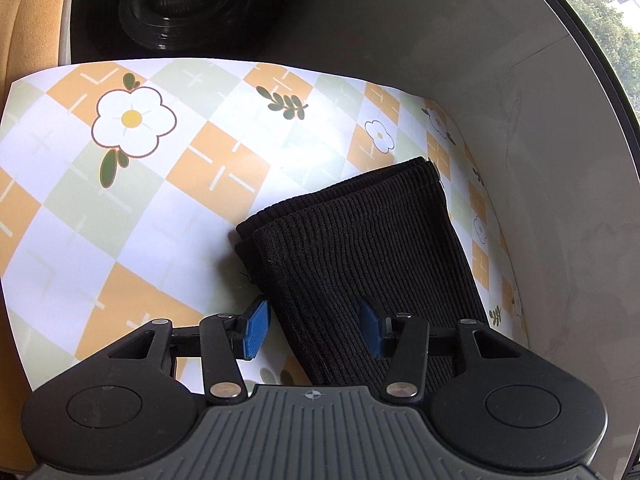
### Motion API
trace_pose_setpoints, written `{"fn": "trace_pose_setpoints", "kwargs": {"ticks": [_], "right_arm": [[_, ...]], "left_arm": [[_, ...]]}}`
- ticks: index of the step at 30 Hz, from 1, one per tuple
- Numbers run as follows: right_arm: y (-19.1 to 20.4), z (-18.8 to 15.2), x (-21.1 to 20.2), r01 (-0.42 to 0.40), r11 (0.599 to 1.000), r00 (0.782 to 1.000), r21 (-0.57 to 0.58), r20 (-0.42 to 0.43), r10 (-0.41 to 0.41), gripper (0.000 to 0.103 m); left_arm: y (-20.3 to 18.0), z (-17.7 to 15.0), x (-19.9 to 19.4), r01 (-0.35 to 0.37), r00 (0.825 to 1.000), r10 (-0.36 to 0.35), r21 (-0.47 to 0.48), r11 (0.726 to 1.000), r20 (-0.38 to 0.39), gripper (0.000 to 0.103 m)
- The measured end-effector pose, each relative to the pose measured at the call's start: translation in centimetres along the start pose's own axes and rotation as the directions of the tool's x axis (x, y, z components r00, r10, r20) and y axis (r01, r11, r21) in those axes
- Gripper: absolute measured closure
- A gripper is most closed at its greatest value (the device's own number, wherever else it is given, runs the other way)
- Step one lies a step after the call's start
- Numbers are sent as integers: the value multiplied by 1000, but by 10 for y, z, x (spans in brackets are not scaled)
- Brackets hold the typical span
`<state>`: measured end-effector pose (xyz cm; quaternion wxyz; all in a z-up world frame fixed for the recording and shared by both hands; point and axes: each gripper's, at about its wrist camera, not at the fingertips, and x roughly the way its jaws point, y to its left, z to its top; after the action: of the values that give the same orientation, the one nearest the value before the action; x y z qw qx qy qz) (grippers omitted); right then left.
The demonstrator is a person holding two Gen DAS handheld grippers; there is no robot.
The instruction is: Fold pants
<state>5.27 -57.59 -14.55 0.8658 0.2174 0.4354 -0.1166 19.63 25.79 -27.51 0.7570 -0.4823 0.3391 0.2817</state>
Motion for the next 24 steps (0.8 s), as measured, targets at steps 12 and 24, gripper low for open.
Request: {"fn": "trace_pose_setpoints", "kwargs": {"ticks": [12, 24], "right_arm": [[1, -1, 2, 12, 1000, 1000, -24, -19, -12, 59], [1, -1, 0, 21, 999, 1000, -29, -23, -21, 59]], "left_arm": [[-10, 12, 14, 13, 997, -16, 33, 999, 75, 52], [-48, -5, 35, 123, 992, -124, 130, 984, 3, 63]]}}
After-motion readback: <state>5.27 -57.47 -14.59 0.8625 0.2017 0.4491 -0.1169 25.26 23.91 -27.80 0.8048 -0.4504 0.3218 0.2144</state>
